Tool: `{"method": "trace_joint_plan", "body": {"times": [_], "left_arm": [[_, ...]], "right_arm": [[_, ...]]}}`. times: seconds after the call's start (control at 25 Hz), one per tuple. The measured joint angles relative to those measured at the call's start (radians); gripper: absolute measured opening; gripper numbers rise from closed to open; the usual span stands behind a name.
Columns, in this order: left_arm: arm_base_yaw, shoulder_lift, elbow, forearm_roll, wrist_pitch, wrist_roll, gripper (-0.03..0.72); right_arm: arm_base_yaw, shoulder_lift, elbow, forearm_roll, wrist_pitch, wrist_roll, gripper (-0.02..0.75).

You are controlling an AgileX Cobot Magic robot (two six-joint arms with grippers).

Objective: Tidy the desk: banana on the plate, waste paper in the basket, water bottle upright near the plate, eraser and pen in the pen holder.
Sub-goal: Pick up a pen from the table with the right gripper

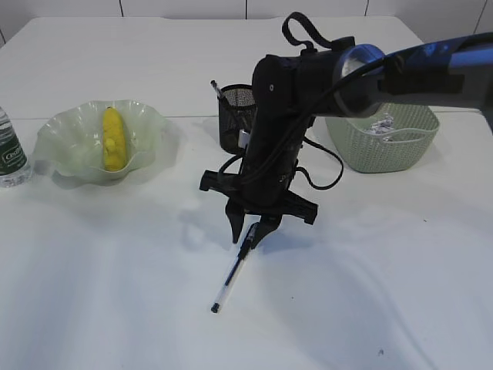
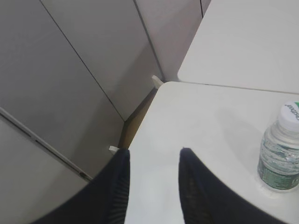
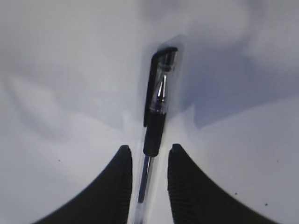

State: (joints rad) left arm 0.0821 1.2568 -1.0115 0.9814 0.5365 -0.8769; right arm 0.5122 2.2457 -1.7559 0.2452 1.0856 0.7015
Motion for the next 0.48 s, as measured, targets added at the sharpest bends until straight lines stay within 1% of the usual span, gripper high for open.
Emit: {"method": "trace_joint_plan", "body": {"times": [0.48], "left_arm": [[0.0, 0.0, 0.0, 0.0, 0.0, 0.0, 0.241]], "right_arm": [[0.0, 0.02, 0.0, 0.0, -0.019, 0.003, 0.202]]}}
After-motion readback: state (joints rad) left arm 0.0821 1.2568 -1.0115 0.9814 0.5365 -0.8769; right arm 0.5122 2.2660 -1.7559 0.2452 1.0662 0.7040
